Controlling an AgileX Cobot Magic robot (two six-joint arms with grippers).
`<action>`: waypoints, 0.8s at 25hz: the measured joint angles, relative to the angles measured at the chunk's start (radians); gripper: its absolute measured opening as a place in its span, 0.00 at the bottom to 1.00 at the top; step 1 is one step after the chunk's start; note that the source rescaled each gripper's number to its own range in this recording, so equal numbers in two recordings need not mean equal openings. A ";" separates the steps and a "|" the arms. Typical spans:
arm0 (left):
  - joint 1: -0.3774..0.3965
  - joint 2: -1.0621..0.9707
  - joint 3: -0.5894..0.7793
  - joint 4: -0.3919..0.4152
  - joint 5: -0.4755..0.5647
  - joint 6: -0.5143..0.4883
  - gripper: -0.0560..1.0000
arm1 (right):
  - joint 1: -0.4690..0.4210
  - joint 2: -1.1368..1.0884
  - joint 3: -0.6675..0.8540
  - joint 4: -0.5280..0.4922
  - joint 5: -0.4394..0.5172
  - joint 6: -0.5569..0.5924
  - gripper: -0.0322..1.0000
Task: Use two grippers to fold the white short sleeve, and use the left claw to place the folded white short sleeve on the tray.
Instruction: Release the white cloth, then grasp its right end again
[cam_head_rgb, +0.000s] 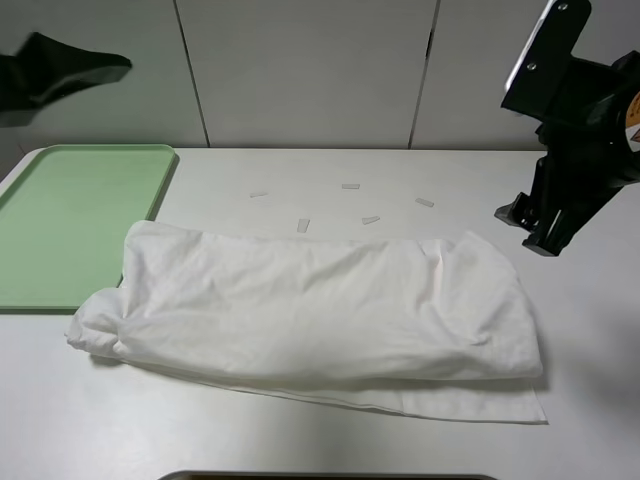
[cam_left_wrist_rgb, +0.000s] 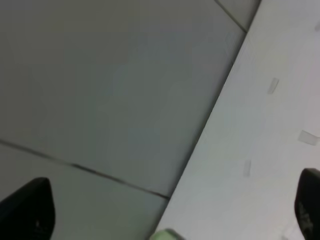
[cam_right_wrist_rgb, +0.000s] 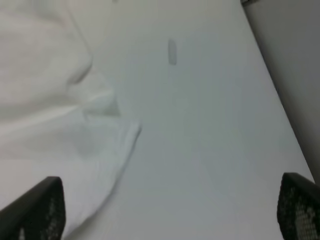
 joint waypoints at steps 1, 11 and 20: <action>-0.001 -0.055 0.000 0.000 0.048 -0.030 0.96 | 0.000 -0.004 0.000 0.001 -0.005 0.013 0.93; -0.001 -0.440 0.000 -0.001 0.432 -0.496 1.00 | 0.000 -0.013 0.000 0.012 -0.041 0.112 0.93; -0.001 -0.625 0.007 0.000 0.684 -0.623 1.00 | 0.000 -0.013 0.000 0.050 -0.060 0.122 0.93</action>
